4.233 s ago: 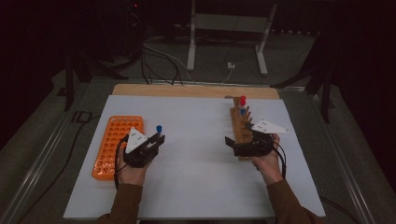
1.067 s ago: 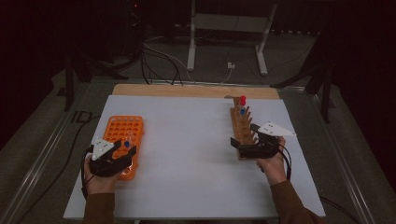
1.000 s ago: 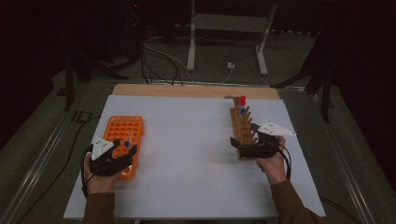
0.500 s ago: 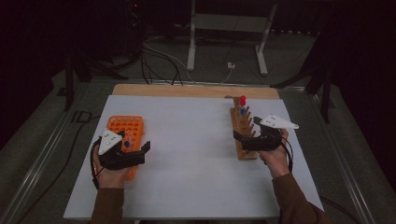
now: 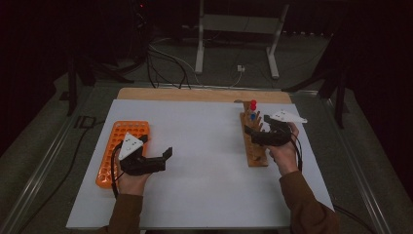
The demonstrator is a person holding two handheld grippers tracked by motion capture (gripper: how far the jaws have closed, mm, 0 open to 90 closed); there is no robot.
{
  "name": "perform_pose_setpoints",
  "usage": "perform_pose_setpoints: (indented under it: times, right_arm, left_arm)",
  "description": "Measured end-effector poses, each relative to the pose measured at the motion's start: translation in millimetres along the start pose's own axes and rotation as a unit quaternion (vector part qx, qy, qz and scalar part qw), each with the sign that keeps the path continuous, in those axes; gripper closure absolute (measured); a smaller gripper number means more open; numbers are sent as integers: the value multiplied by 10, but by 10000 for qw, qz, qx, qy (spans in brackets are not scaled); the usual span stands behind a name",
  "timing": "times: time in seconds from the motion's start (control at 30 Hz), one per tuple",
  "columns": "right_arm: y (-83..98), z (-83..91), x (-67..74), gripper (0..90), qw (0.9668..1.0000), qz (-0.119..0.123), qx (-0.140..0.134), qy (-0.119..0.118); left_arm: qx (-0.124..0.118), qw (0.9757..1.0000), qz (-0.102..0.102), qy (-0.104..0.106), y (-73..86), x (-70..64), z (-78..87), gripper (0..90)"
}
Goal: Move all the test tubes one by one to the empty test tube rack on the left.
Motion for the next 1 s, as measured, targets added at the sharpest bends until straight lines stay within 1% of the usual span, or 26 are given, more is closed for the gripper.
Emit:
perform_pose_setpoints:
  times: [0.1, 0.13, 0.17, 0.3, 0.33, 0.47, 0.53, 0.63, 0.7, 0.8, 0.87, 1.0]
  right_arm:
    - [9, -61, -68, 149, 9999, -52, 38, 103]
    - [21, -86, -96, 173, 9998, -48, 73, 160]
    - [50, -118, -126, 190, 9996, -54, 165, 209]
    - [87, -209, -194, 346, 9989, -118, 336, 304]
    - [87, -232, -201, 382, 9989, -116, 348, 303]
    - [138, -318, -220, 485, 9980, -37, 446, 454]
    - [185, -359, -239, 519, 9973, -116, 509, 516]
    - [268, -406, -297, 579, 9956, -133, 661, 645]
    - [288, -415, -322, 624, 9953, -139, 678, 676]
    - [287, -416, -335, 664, 9955, -133, 657, 667]
    - [305, -425, -336, 674, 9953, -93, 709, 651]
    - [324, -433, -343, 741, 9951, -110, 711, 672]
  left_arm:
    - [72, 10000, -30, 43, 57, -38, -22, 11]
    - [94, 9999, -57, 50, 72, -51, -29, 11]
    - [104, 9999, -65, 41, 79, -57, -33, 11]
    - [128, 9998, -128, 17, 112, -76, -46, 11]
    - [129, 9999, -111, 23, 120, -82, -48, 11]
    - [158, 9998, -103, 35, 153, -100, -52, 11]
    - [183, 9998, -94, 70, 174, -121, -56, 11]
    - [237, 9996, -120, 115, 209, -156, -72, 11]
    - [257, 9995, -111, 138, 222, -169, -83, 11]
    - [279, 9994, -109, 147, 238, -172, -92, 11]
    - [288, 9994, -100, 133, 256, -183, -96, 11]
    - [302, 9993, -142, 161, 287, -251, -114, 11]
Point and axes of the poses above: each handheld gripper's, and its own axes: z roughly backward along the jaws, y roughly out of its underside, x roughly to its left, the point moved 10 cm from there along -z, roughly forward along the jaws, and after that the axes turned 13 degrees about -x, right-handed, at the moved point
